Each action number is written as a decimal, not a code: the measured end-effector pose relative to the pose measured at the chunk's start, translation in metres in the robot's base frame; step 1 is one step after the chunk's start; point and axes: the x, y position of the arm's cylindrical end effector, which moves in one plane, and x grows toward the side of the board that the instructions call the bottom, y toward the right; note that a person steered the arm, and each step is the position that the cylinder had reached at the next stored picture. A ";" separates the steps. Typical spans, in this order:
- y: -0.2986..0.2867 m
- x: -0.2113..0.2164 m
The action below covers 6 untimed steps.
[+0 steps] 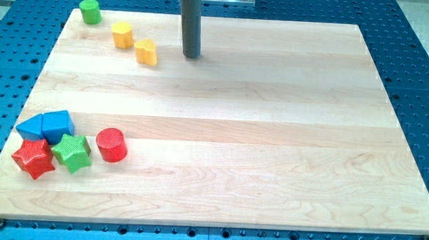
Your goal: Place the arm below the red circle
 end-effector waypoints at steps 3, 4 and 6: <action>0.000 0.011; -0.006 0.057; -0.010 0.198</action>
